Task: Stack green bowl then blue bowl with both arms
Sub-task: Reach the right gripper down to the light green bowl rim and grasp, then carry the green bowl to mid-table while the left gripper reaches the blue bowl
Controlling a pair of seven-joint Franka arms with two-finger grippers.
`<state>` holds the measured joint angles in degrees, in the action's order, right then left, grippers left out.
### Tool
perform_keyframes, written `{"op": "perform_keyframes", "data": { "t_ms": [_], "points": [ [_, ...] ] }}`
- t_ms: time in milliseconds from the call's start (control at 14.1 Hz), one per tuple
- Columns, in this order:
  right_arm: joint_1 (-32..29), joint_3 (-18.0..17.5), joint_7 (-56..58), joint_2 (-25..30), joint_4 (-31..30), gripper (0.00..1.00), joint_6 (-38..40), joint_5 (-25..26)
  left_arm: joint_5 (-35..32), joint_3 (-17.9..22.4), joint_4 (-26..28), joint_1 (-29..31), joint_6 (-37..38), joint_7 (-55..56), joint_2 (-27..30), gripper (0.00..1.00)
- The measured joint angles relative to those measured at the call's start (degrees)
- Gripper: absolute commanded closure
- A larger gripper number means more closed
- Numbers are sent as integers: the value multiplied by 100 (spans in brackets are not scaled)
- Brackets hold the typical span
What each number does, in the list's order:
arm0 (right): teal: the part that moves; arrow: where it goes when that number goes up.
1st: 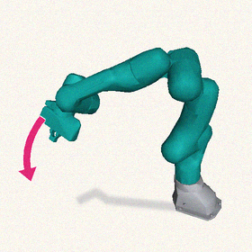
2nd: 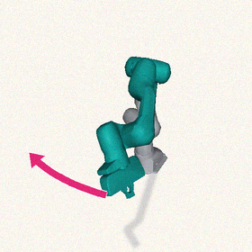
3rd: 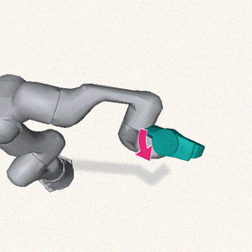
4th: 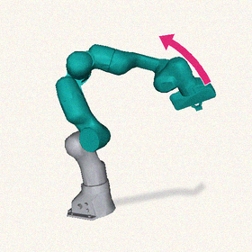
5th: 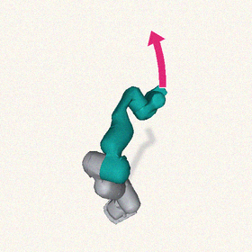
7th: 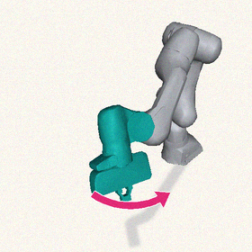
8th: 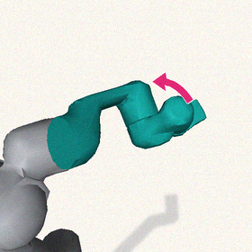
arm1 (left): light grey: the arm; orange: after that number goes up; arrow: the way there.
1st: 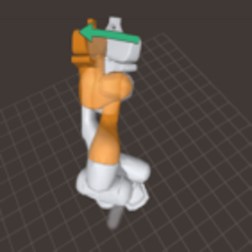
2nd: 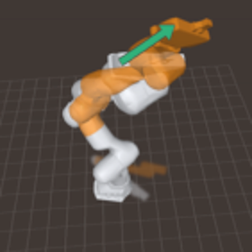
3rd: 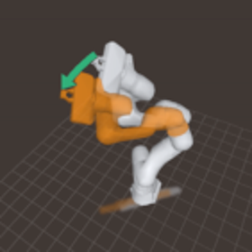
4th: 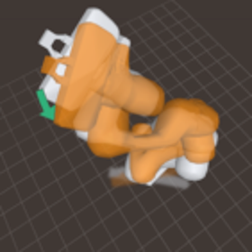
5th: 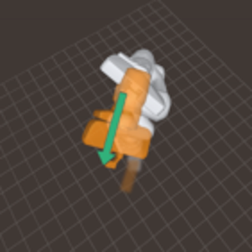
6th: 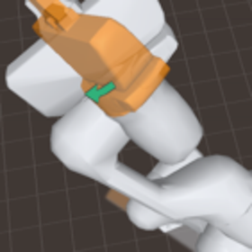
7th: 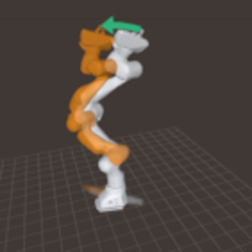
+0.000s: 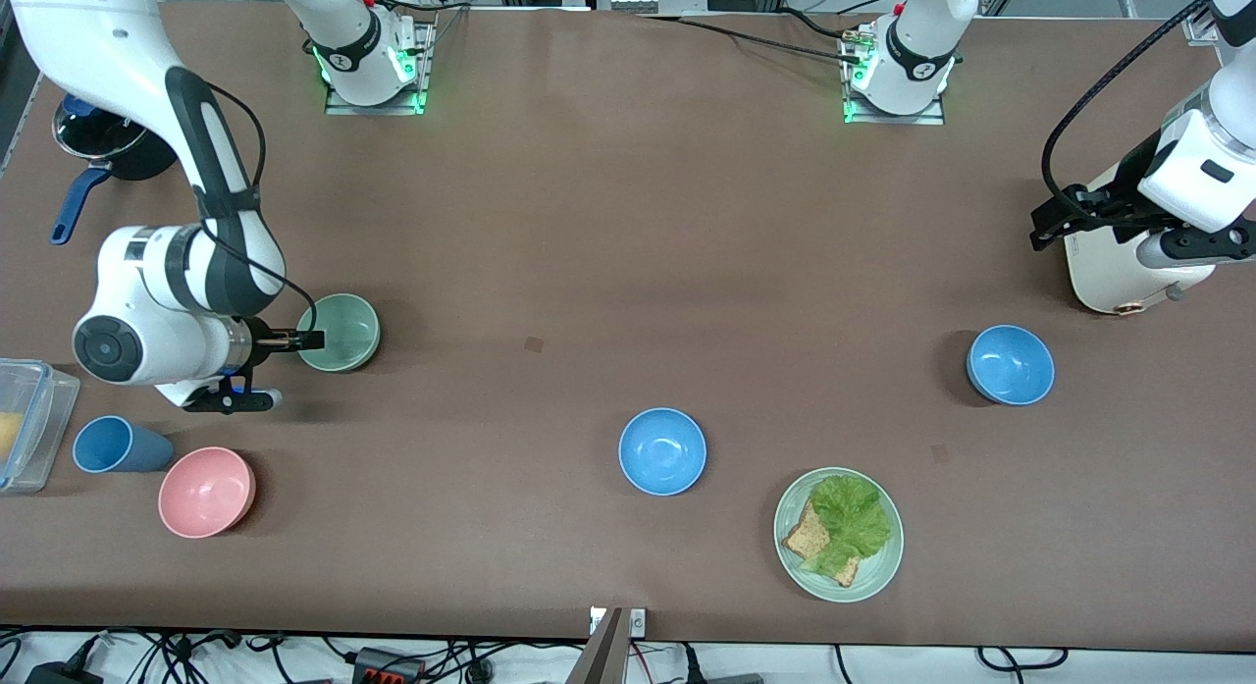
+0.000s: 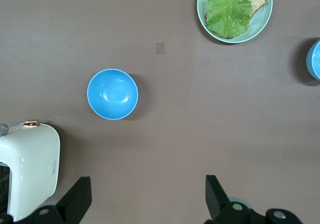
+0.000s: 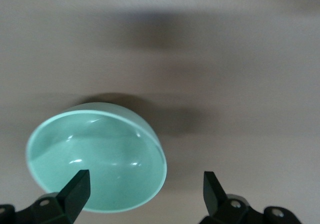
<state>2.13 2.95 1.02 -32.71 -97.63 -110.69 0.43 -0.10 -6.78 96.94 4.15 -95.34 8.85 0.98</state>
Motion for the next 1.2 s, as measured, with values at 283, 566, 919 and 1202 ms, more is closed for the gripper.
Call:
{"op": "perform_keyframes", "data": {
  "t_ms": [283, 566, 919, 1202],
  "points": [
    [-119, 7, 106, -286, 2, 42, -31, 1, 0, 0, 0, 0, 0, 0, 0, 0],
    [-120, 0, 117, -347, 2, 84, -22, 1, 0, 0, 0, 0, 0, 0, 0, 0],
    [-109, -49, 263, -343, 54, 100, 133, -23, 0, 0, 0, 0, 0, 0, 0, 0],
    [-87, -386, 398, -300, 425, 100, 593, -21, 0, 1, 0, 0, 1, 0, 0, 0]
  ]
}}
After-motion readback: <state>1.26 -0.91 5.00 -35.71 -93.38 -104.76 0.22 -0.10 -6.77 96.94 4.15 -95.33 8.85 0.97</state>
